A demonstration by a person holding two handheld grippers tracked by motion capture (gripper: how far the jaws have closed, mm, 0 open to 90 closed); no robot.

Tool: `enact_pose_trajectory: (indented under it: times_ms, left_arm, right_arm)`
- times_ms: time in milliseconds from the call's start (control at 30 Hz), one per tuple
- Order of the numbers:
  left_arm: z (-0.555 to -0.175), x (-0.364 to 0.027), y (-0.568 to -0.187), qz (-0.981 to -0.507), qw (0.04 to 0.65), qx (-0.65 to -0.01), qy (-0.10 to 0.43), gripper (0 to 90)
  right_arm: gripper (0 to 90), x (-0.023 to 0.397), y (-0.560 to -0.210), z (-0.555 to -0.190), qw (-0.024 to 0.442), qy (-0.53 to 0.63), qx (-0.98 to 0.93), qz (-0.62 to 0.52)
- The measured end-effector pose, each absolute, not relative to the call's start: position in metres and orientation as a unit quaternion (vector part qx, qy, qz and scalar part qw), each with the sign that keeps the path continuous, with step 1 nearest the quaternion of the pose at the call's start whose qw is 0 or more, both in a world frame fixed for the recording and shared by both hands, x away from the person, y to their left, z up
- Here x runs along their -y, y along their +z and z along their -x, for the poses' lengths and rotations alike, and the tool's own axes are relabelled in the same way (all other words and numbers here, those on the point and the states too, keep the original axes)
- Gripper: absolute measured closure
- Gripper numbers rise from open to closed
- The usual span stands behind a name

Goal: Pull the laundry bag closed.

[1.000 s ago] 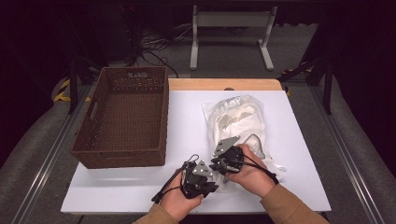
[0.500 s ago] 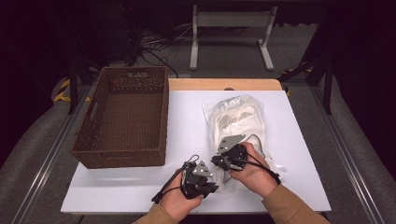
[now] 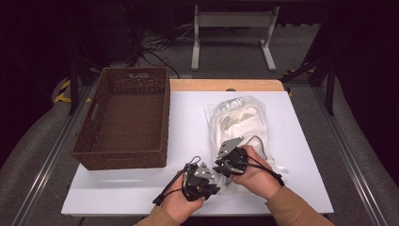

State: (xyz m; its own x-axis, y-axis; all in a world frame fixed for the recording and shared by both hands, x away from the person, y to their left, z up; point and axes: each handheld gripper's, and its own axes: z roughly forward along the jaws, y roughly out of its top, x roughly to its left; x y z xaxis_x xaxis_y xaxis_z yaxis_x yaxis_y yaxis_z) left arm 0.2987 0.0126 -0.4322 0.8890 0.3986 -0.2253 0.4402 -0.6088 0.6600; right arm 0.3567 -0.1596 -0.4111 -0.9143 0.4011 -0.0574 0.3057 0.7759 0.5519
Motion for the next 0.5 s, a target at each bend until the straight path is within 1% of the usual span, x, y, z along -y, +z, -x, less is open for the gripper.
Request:
enact_pose_trajectory:
  times_ms: [67, 167, 367, 500]
  left_arm:
    - [-0.2977, -0.0118, -0.4321, -0.897, 0.374, -0.236, -0.027, 87.6]
    - [-0.2974, -0.0119, -0.4319, -0.898, 0.371, -0.236, -0.028, 87.6]
    - [-0.2972, -0.0112, -0.4324, -0.898, 0.372, -0.232, -0.030, 87.7]
    - [-0.2974, -0.0108, -0.4327, -0.898, 0.374, -0.231, -0.031, 87.7]
  right_arm:
    - [70.9, 0.1577, -0.4144, -0.3574, 0.086, 0.268, -0.942, -0.182]
    - [73.1, 0.1547, -0.4193, -0.3580, 0.089, 0.251, -0.947, -0.179]
    - [80.5, 0.1537, -0.4202, -0.3580, 0.100, 0.236, -0.951, -0.170]
    - [80.9, 0.1550, -0.4180, -0.3576, 0.104, 0.245, -0.949, -0.171]
